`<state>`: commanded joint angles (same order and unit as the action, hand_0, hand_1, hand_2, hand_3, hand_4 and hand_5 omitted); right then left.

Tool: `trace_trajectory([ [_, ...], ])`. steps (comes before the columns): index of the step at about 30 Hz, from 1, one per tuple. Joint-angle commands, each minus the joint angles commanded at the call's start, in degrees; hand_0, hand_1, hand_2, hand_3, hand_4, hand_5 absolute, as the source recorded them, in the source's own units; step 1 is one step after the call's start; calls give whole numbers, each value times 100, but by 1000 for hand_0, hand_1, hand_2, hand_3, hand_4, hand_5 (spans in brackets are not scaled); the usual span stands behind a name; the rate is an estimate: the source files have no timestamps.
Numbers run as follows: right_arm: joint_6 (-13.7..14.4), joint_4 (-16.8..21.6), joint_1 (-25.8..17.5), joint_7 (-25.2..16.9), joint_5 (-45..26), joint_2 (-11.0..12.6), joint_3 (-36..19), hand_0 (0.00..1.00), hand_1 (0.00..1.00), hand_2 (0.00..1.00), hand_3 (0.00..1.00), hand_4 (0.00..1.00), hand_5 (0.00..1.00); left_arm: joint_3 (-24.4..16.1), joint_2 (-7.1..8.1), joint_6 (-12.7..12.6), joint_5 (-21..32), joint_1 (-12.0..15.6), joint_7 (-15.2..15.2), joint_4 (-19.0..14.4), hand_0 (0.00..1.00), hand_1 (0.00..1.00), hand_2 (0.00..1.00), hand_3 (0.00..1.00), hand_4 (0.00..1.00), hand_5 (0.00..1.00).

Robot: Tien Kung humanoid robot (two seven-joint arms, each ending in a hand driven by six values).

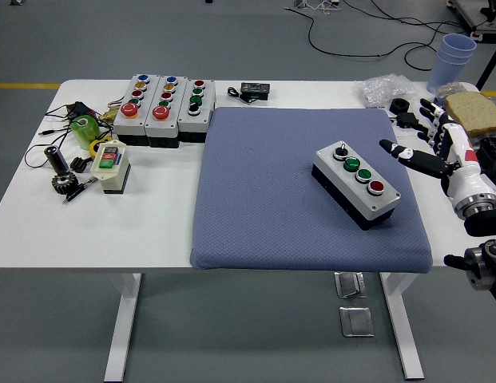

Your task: Pick up the button,place it on the desk,press the button,press the button

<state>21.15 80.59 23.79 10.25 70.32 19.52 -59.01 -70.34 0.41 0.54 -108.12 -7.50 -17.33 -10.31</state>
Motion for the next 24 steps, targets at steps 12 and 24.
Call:
trace_trajectory([
  [12, -382, -546, 586, 845, 2607, -460, 497, 998, 933, 997, 998, 998, 49, -12, 9, -4, 64, -28, 0, 0, 644, 606, 600, 565, 312, 860],
  [24, -668, -919, 915, 1562, 3161, -810, 667, 998, 932, 998, 998, 998, 61, -19, 18, 12, 69, -55, -2, 0, 645, 606, 601, 567, 314, 859],
])
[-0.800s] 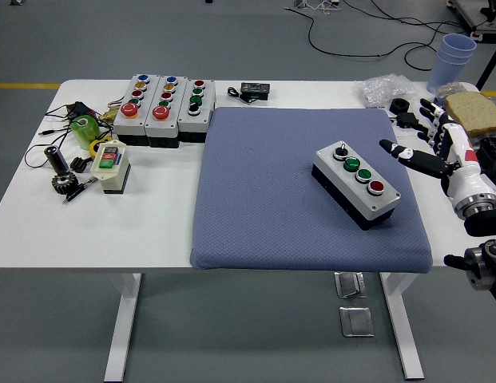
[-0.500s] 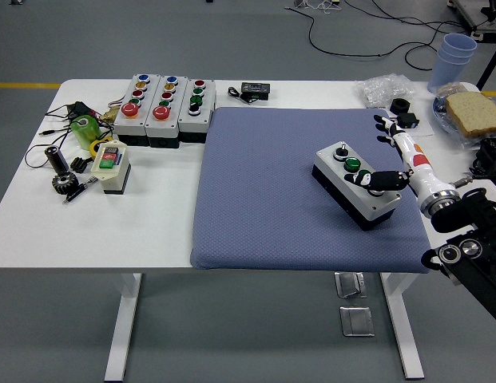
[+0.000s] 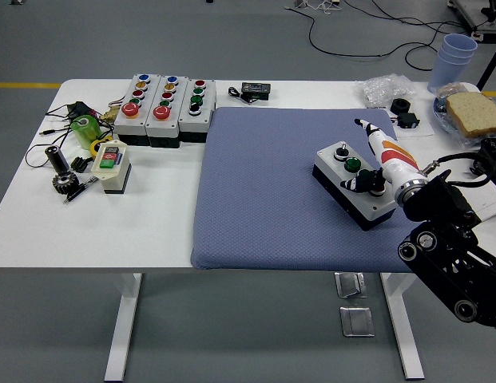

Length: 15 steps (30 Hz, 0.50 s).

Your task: Pick up the button,place it on the desk,press the button,press the button

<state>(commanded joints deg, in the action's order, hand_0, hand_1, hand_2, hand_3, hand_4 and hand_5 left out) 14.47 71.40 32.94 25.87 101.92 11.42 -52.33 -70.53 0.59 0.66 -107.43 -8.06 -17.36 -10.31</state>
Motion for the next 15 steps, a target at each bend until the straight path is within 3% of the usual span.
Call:
trace_trajectory([
  [8, 30, -198, 97, 186, -360, -92, 68, 998, 928, 998, 998, 998, 62, -13, 3, 2, -5, -5, -1, 0, 645, 607, 599, 568, 313, 859],
  [12, -69, -420, 232, 454, -240, -144, 130, 998, 928, 998, 998, 998, 62, -16, 4, 2, -7, -12, 1, 0, 645, 607, 599, 568, 313, 859],
  [15, -314, -584, 410, 690, -4, -166, 159, 995, 914, 981, 985, 998, 59, -19, 7, -1, 0, -18, 3, 0, 645, 606, 599, 568, 313, 858],
])
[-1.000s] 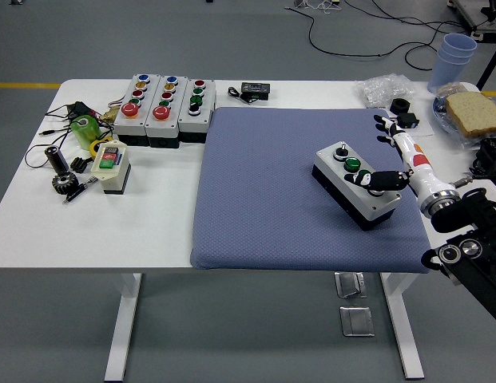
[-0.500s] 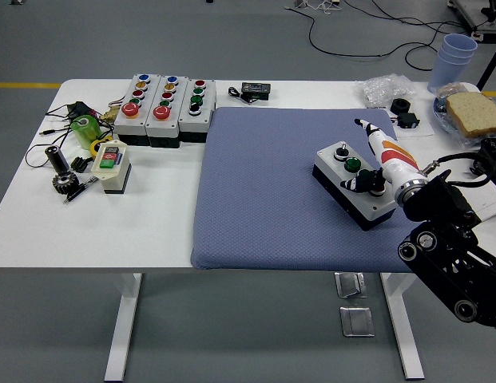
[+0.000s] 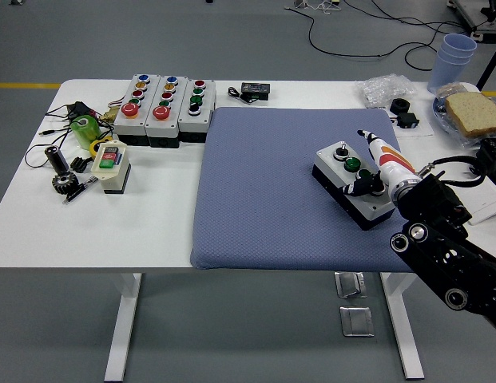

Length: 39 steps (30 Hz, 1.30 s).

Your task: Pick up the button,place it on the desk,press the button,press the button

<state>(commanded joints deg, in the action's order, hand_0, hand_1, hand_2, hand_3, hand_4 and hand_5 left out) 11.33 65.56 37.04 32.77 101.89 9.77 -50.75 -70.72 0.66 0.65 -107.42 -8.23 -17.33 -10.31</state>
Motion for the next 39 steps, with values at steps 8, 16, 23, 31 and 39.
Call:
trace_trajectory([
  [8, -550, -479, 370, 282, 249, -179, 40, 964, 869, 917, 925, 998, 73, 1, -1, 8, 3, -6, -2, 0, 645, 605, 599, 569, 308, 854],
  [16, -1110, -712, 632, 421, 331, -240, 130, 911, 751, 831, 873, 995, 101, -9, -7, 10, -7, 1, -5, 0, 645, 607, 600, 566, 310, 857],
  [23, -1487, -941, 795, 421, 341, -298, 214, 865, 673, 767, 846, 990, 111, -12, -14, 23, -54, 21, -13, 0, 645, 607, 601, 567, 310, 857],
  [31, -1853, -1086, 859, 421, 690, -316, 292, 737, 553, 663, 782, 981, 113, -24, -20, 28, -75, 52, -18, 0, 645, 607, 601, 567, 310, 855],
  [39, -1712, -1122, 768, 421, 799, -305, 282, 511, 436, 592, 748, 976, 118, -18, -24, 32, -106, 85, -19, 0, 645, 607, 602, 566, 311, 857],
])
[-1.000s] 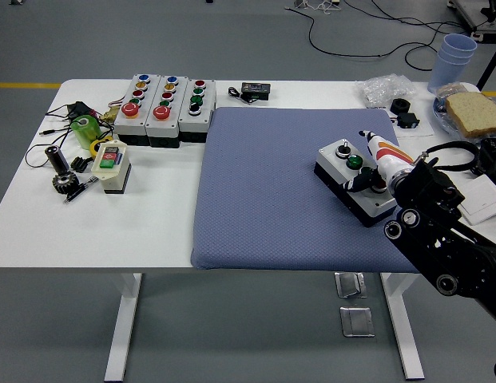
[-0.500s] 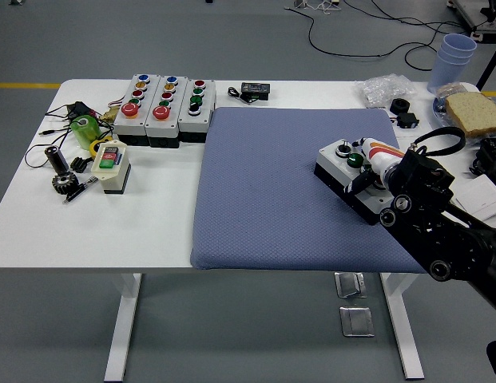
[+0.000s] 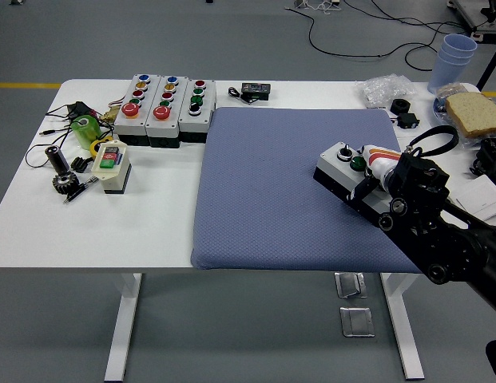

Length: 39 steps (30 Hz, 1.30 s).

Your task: Pick up the button,place it on the desk,press the button,press the button

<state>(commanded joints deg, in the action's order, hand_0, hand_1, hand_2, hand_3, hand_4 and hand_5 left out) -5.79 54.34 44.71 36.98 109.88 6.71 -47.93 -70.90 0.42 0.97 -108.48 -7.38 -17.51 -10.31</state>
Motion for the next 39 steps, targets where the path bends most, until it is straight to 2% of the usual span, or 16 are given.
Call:
trace_trajectory([
  [1, 5, 1, -11, 0, 4, 2, -8, 443, 410, 579, 784, 976, 130, 0, 0, 0, -2, 2, 0, 0, 644, 607, 603, 566, 313, 856],
  [5, -68, -8, -25, 0, 38, 24, -2, 443, 410, 579, 784, 976, 130, 10, 2, -3, 6, -3, 3, 0, 644, 607, 603, 566, 313, 856],
  [6, -86, -10, -21, 0, 55, 26, 4, 358, 355, 521, 710, 966, 137, 8, 2, -3, 6, -5, 4, 0, 645, 607, 603, 566, 315, 858],
  [11, -136, -4, 27, 0, 67, 58, 87, 358, 355, 521, 710, 966, 137, 5, 9, -8, 29, -29, 7, 0, 645, 607, 603, 566, 315, 858],
  [12, -124, -8, 32, 0, 65, 64, 107, 234, 254, 444, 562, 924, 109, 3, 10, -9, 33, -31, 7, 0, 644, 607, 602, 565, 314, 854],
  [18, 291, 84, 11, 0, 61, 146, 249, 234, 254, 444, 562, 924, 109, -11, 12, -18, 54, -48, 9, 0, 644, 607, 602, 565, 314, 854],
  [19, 368, 124, 5, 0, 38, 179, 277, 173, 164, 389, 465, 872, 101, -13, 13, -19, 55, -50, 9, 0, 644, 607, 602, 565, 314, 855],
  [24, 771, 408, -70, -4, -158, 408, 488, 173, 164, 389, 465, 872, 101, -12, 12, -21, 49, -59, 11, 0, 644, 607, 602, 565, 314, 855],
  [25, 818, 445, -82, -5, -181, 436, 511, 119, 79, 322, 425, 738, 152, -9, 13, -21, 48, -61, 12, 0, 644, 607, 603, 563, 314, 855],
  [27, 976, 581, -112, -206, -237, 552, 620, 119, 79, 322, 425, 738, 152, -11, 13, -22, 52, -66, 12, 0, 644, 607, 603, 563, 314, 855],
  [30, 1182, 816, -140, -777, -263, 769, 800, 119, 79, 322, 425, 738, 152, -18, 13, -27, 45, -71, 14, 0, 644, 607, 603, 563, 314, 855],
  [31, 1204, 848, -142, -926, -266, 797, 826, 99, 28, 313, 422, 624, 115, -16, 13, -28, 46, -72, 14, 0, 644, 606, 603, 565, 315, 856],
  [36, 1516, 1254, -71, -1994, -37, 1147, 1192, 99, 28, 313, 422, 624, 115, -25, 17, -33, 38, -77, 15, 0, 644, 606, 603, 565, 315, 856],
  [37, 1554, 1324, -53, -2205, -26, 1195, 1238, 83, 6, 282, 404, 597, 109, -27, 17, -33, 39, -77, 14, 0, 644, 605, 603, 564, 316, 856],
  [39, 1544, 1407, -24, -2510, -26, 1247, 1294, 83, 6, 282, 404, 597, 109, -31, 17, -33, 38, -77, 13, 0, 644, 605, 603, 564, 316, 856],
])
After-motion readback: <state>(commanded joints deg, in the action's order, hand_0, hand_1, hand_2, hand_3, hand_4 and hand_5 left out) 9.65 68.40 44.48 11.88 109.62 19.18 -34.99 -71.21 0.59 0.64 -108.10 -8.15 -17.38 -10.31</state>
